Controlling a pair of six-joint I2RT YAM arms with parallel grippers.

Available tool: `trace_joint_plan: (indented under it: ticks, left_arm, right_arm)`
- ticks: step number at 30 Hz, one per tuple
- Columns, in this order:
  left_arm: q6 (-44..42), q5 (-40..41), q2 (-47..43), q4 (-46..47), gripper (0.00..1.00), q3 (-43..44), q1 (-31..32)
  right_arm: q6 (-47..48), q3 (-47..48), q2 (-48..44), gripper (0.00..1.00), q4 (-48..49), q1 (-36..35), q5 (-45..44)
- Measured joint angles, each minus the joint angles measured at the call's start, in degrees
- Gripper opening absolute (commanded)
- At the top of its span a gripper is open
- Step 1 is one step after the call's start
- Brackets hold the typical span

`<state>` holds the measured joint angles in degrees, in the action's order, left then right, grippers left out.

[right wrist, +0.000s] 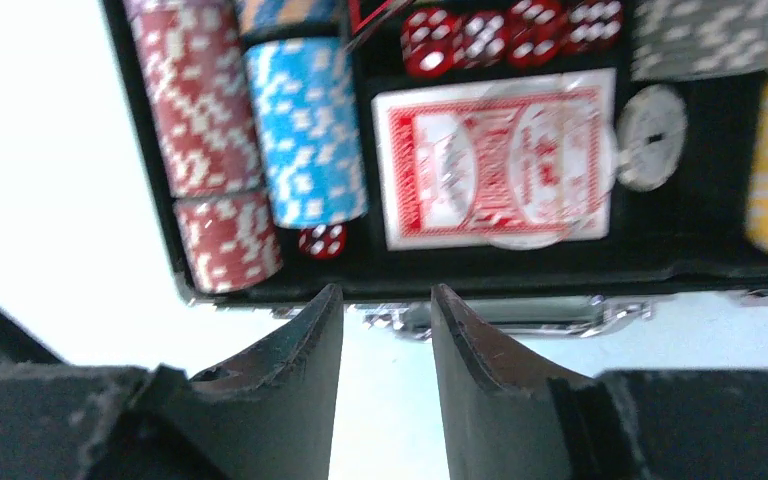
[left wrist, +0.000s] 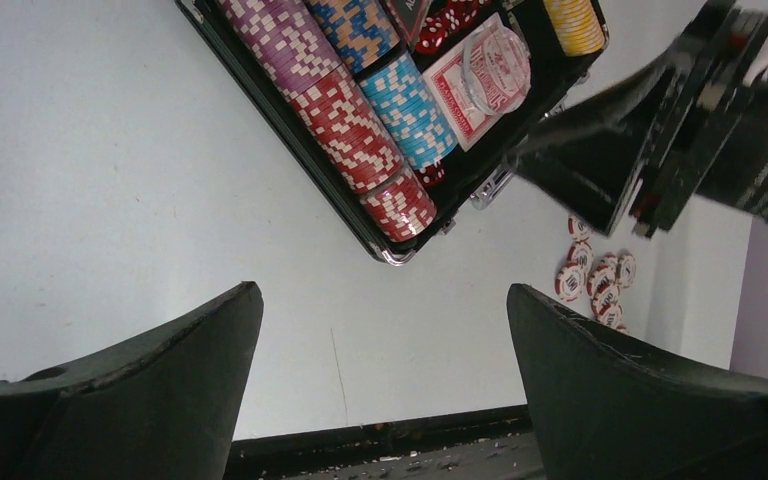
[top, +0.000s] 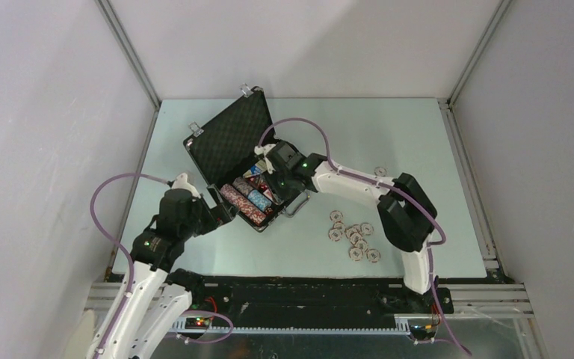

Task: Pack up texas hold em set

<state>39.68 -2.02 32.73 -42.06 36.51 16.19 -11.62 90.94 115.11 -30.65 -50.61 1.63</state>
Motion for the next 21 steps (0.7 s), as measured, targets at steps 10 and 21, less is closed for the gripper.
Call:
trace_joint_plan:
  ticks: [10,21]
  left_arm:
    - [0.5,-0.8,0.0,1.5,1.00,0.0,0.0]
    - [0.5,-1.2,0.9,1.7,1.00,0.0,0.0]
  right_arm:
    - [-2.0,-5.0,-1.9,0.47,3.2,-2.1,10.4]
    - [-1.5,2.1,6.2,0.38,2.8,-0.7,15.3]
